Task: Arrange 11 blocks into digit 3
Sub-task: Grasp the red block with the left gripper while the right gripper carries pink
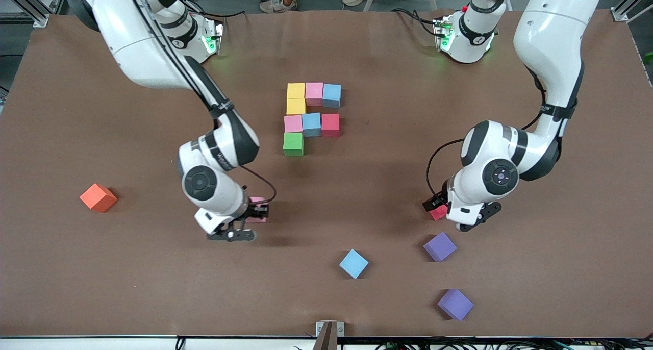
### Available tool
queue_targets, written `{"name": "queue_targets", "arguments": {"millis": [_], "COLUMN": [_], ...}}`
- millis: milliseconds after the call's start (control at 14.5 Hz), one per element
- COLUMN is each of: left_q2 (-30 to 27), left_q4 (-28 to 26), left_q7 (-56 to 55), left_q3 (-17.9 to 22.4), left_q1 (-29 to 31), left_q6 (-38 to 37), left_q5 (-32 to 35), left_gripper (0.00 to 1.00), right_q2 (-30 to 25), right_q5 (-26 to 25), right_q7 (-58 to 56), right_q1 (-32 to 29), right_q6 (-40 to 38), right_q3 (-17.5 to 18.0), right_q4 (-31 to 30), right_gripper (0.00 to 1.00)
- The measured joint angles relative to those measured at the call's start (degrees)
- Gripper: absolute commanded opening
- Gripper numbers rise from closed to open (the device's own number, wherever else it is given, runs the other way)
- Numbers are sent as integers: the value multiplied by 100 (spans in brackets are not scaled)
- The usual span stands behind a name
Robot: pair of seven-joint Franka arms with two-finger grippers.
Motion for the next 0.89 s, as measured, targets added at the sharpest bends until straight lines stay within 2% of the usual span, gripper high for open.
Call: {"name": "queue_targets", "arguments": {"millis": [275, 551, 688, 895], "left_q2": [197, 311, 399, 480], "left_q4": [-70, -79, -82, -83], "left_q7": [0, 4, 4, 4], "left_q3": [3, 7, 7, 3], "left_q1": [63, 194, 246, 249], "left_q6": [314, 764, 856, 912], "left_q5": [294, 372, 463, 477], "left_gripper": [100, 100, 93, 71], "right_q2": [22, 21, 12, -85], "right_q5": [364, 404, 404, 408], "right_q7": [65, 99, 116, 154], "right_q1": [388, 678, 732, 764], "right_q6": [-88, -103, -101, -103], "right_q3": [-6, -8, -12, -14], "right_q4": [-67, -312, -440, -660], "right_gripper": [37, 37, 37, 37]}}
